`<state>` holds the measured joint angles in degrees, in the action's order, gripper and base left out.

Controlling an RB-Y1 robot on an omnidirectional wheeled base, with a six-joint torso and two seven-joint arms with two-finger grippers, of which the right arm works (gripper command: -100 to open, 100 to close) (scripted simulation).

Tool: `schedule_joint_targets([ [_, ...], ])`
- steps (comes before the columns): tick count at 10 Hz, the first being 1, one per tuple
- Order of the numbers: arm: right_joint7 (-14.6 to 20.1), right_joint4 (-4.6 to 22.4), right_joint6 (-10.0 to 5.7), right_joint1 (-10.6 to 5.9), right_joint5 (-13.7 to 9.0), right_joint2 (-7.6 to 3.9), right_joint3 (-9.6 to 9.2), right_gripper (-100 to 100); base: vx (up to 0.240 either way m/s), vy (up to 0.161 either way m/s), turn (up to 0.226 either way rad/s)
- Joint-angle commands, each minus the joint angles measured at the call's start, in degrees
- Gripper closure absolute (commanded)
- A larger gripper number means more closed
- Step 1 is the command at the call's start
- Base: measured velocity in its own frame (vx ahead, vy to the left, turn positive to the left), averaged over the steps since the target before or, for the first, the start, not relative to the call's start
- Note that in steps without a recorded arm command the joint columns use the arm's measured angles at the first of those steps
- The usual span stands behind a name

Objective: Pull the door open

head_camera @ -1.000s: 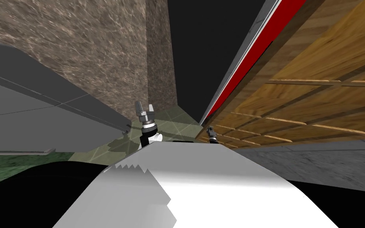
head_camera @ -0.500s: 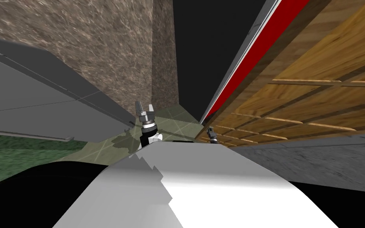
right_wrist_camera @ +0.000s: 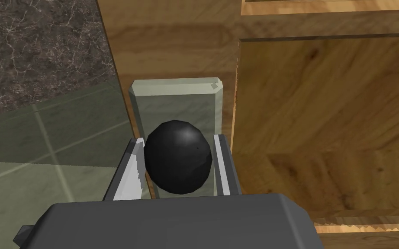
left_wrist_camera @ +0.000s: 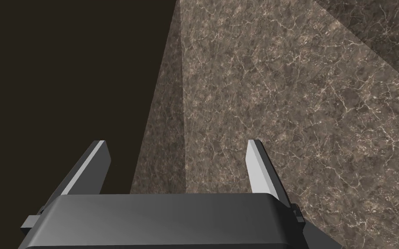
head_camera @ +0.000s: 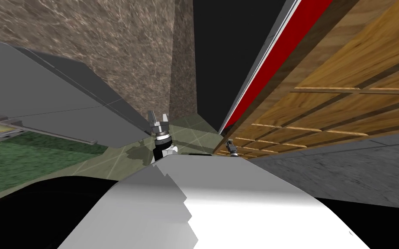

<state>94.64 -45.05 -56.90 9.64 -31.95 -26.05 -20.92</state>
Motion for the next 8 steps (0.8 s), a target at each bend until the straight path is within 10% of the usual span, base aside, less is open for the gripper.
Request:
schedule_joint_targets([
  [1,1.0,0.3,-1.34,0.54,0.4,-0.80,-0.82,100,-0.148,-0.012,0.125],
  [8,4.8,1.6,-6.36,2.56,1.9,-3.79,-3.90,100,-0.195,-0.040,0.114],
])
